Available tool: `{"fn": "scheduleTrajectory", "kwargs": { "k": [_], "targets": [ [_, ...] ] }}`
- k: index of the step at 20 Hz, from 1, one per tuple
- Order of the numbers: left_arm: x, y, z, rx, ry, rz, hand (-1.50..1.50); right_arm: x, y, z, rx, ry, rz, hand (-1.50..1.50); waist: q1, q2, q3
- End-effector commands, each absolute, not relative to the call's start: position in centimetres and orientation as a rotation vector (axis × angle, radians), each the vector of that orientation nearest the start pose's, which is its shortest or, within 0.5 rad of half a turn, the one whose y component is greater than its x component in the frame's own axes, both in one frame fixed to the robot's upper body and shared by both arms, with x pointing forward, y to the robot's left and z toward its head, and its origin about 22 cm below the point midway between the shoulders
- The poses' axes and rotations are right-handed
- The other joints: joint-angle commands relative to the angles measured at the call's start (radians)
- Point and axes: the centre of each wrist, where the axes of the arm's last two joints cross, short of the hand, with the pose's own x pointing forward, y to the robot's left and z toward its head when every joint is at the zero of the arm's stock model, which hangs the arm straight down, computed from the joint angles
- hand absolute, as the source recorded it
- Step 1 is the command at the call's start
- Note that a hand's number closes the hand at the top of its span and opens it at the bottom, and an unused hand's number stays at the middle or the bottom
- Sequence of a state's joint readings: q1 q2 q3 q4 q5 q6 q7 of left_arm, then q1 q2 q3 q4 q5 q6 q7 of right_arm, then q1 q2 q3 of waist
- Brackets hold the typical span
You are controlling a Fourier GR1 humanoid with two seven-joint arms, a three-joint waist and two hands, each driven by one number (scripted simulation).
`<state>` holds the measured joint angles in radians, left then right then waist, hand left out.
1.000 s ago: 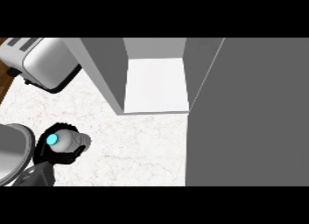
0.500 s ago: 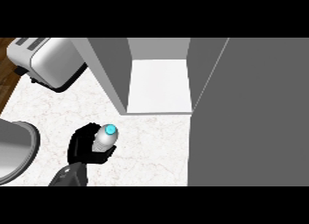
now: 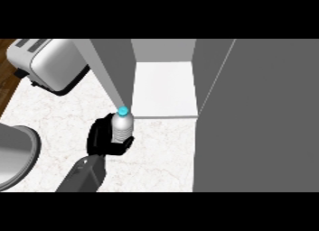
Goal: Pick up the bottled water, place it into the cabinet and close the cabinet
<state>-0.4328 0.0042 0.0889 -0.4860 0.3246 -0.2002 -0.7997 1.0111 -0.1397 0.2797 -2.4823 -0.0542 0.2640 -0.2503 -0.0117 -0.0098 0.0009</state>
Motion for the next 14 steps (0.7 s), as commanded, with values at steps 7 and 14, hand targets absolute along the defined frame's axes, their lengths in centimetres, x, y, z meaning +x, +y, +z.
{"fn": "scheduleTrajectory", "kwargs": {
  "k": [7,14],
  "targets": [
    [32.5,14.1,-6.5,-0.242,-1.760,0.134,1.50,3.0,-23.9,11.4,0.204,-1.812,0.054,-1.50,-0.006,0.000,0.000],
    [33.6,11.0,-2.8,-0.186,-1.774,0.099,1.50,3.5,-24.2,11.4,0.172,-1.847,0.058,-1.50,-0.019,0.005,0.000]
  ]
}}
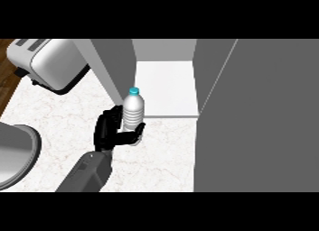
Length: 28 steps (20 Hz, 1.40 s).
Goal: Pick up the bottled water, place it into the cabinet and close the cabinet
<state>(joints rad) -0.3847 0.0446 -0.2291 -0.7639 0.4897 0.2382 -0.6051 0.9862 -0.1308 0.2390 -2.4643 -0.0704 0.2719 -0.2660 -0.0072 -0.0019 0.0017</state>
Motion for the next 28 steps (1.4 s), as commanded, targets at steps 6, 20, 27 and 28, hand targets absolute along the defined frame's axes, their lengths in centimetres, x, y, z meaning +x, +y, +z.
{"fn": "scheduleTrajectory", "kwargs": {
  "k": [6,20,27,28],
  "targets": [
    [35.5,10.0,-0.8,-0.042,-1.724,0.070,1.50,3.6,-24.3,10.4,0.181,-1.810,0.101,-1.50,-0.056,0.002,0.000],
    [37.9,12.2,-0.2,0.356,-1.662,0.001,1.50,4.5,-24.1,11.3,0.222,-1.879,0.126,-1.50,-0.104,0.021,-0.002],
    [38.7,13.1,0.3,0.397,-1.628,0.115,1.50,4.4,-24.9,10.4,0.237,-1.865,0.133,-1.50,-0.111,0.022,-0.003],
    [39.0,13.5,0.6,0.392,-1.611,0.129,1.50,4.4,-24.8,10.4,0.209,-1.863,0.119,-1.50,-0.110,0.024,-0.003]
  ]
}}
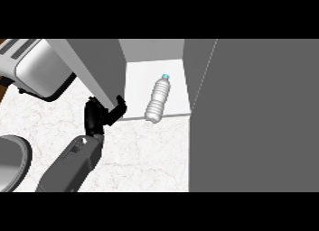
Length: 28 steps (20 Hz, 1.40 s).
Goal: Pick up the bottled water, place it into the cabinet and close the cabinet
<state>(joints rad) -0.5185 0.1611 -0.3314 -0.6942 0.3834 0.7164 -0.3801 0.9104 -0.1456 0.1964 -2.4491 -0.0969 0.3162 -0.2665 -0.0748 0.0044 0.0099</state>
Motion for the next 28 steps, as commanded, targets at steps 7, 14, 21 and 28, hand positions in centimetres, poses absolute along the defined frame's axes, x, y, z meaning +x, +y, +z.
{"fn": "scheduleTrajectory", "kwargs": {
  "k": [7,14,21,28],
  "targets": [
    [39.9,15.7,1.2,0.567,-1.684,0.017,-1.50,4.3,-25.0,10.5,0.245,-1.857,0.141,-1.50,-0.061,0.018,-0.010],
    [39.8,15.1,1.1,0.622,-1.695,-0.001,-1.50,4.6,-25.0,10.3,0.267,-1.865,0.159,-1.50,-0.069,0.023,-0.011],
    [39.5,13.4,3.0,0.400,-1.801,0.017,-1.50,4.7,-24.6,10.3,0.293,-1.862,0.169,-1.50,-0.056,0.016,-0.015],
    [39.2,13.0,4.2,0.211,-1.874,0.047,-1.50,4.5,-24.3,10.4,0.331,-1.841,0.178,-1.50,-0.043,0.002,-0.015]
  ]
}}
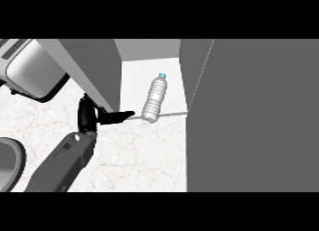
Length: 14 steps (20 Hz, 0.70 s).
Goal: Pick up the bottled water, place it into the cabinet and close the cabinet
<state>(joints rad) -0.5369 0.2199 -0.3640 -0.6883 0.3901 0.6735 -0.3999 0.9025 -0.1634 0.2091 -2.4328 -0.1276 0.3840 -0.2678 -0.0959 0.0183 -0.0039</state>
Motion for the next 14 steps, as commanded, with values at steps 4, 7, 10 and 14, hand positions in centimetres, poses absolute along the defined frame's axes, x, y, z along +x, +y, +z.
{"fn": "scheduleTrajectory", "kwargs": {
  "k": [4,7,10,14],
  "targets": [
    [39.1,12.4,4.3,0.166,-1.886,0.027,-1.50,4.8,-24.3,10.2,0.307,-1.841,0.171,-1.50,-0.006,-0.012,0.001],
    [38.3,12.6,2.9,0.129,-1.888,0.029,-1.50,4.6,-24.3,10.0,0.292,-1.829,0.148,-1.50,0.013,-0.017,0.001],
    [38.0,11.6,3.0,0.062,-1.873,0.043,-1.50,4.7,-24.3,10.1,0.285,-1.840,0.151,-1.50,0.025,-0.023,0.002],
    [37.0,11.1,1.7,0.008,-1.872,0.058,-1.50,4.3,-24.0,10.8,0.287,-1.834,0.137,-1.50,0.034,-0.024,0.000]
  ]
}}
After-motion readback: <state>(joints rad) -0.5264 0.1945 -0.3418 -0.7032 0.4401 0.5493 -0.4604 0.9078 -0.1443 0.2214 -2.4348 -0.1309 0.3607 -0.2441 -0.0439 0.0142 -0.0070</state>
